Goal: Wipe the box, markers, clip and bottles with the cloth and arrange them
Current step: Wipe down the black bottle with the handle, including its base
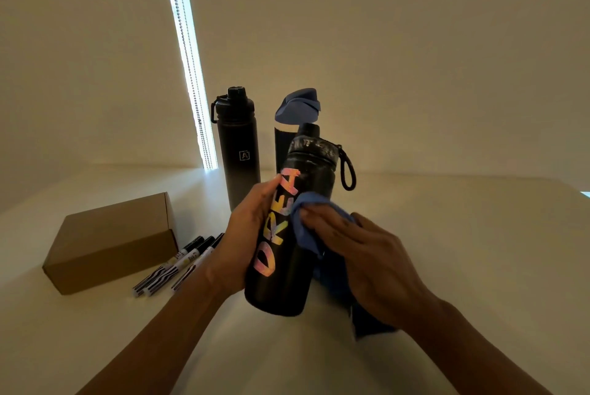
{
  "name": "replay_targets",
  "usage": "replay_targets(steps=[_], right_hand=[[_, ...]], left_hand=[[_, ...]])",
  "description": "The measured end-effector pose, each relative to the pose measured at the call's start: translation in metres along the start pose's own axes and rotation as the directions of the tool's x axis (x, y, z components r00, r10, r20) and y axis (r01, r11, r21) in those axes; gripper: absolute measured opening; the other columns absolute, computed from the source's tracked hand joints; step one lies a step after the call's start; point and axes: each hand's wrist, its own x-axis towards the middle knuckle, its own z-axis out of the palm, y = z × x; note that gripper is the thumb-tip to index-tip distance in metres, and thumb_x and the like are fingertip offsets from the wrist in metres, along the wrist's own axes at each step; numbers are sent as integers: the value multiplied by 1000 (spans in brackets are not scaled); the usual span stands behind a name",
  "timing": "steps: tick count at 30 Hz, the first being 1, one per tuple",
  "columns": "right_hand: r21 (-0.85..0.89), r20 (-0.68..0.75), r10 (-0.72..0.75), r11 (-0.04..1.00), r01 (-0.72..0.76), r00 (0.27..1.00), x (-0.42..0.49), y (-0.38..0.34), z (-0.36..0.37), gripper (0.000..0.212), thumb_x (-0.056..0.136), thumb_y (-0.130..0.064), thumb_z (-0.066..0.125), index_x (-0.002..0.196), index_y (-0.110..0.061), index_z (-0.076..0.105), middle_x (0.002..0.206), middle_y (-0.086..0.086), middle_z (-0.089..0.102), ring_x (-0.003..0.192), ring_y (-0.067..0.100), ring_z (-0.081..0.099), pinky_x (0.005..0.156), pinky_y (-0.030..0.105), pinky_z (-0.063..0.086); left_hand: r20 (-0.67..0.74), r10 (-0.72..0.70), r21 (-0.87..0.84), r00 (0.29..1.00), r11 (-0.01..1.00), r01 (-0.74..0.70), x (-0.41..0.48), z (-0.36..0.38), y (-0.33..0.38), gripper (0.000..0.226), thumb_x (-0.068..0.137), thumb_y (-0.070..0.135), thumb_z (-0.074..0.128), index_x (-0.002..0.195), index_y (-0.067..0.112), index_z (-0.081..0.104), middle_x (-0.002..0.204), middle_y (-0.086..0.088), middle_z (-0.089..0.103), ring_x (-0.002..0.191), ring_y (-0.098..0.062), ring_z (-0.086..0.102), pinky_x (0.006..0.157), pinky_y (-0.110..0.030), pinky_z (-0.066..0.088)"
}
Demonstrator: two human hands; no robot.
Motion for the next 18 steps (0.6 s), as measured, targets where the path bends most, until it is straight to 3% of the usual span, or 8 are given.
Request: replay_targets(steps=[3,6,8,10,12,15,18], right_hand=[[-1,-104,77,997,-77,992,2,9,-5,66,101,-28,32,159,-51,9,159,-19,35,115,24,63,96,38,57],[109,-192,143,986,-124,971,3,18,-6,60,100,-18,35,158,-28,27,158,-21,33,129,14,54,111,24,44],[129,-190,147,984,-124,971,5,15,-8,59,102,-17,36,159,-30,24,161,-21,33,139,5,47,115,16,36],[61,-140,103,994,-95,985,6,6,-10,54,109,-29,31,160,-43,17,159,-25,34,129,-1,50,106,19,45],[3,-38,36,999,-36,999,2,-5,-6,51,110,-35,30,158,-47,18,153,-25,39,115,3,55,94,25,53],[-57,167,-20,998,30,986,-3,-14,6,103,91,-7,68,155,-58,6,155,-40,23,97,10,59,76,35,61],[-121,293,-82,985,122,953,-6,-17,14,129,76,-5,84,155,-56,-5,150,-27,36,80,6,54,61,30,60]], left_hand=[[56,-25,0,998,1000,25,0,4,-3,38,99,46,44,106,18,68,77,-2,78,68,-14,76,58,-24,60],[123,-58,0,991,998,59,0,5,-2,45,85,51,48,109,19,68,82,-3,80,72,-16,77,62,-25,62],[117,-57,-19,992,998,60,1,3,-4,42,90,50,49,107,18,70,82,-4,80,70,-16,77,61,-25,62],[82,-32,-54,996,998,37,1,2,-4,37,100,45,47,105,16,71,79,-4,79,68,-16,76,59,-25,61],[32,-2,-92,1000,996,5,1,-1,-3,37,99,43,48,107,15,71,82,-6,79,69,-16,76,60,-27,62],[-65,42,-131,997,990,-50,3,-7,3,47,85,51,55,114,17,69,93,-10,80,81,-22,78,66,-32,64],[-112,54,-176,992,982,-74,6,-9,6,54,82,55,57,123,21,67,110,-13,79,102,-32,76,83,-45,62]])
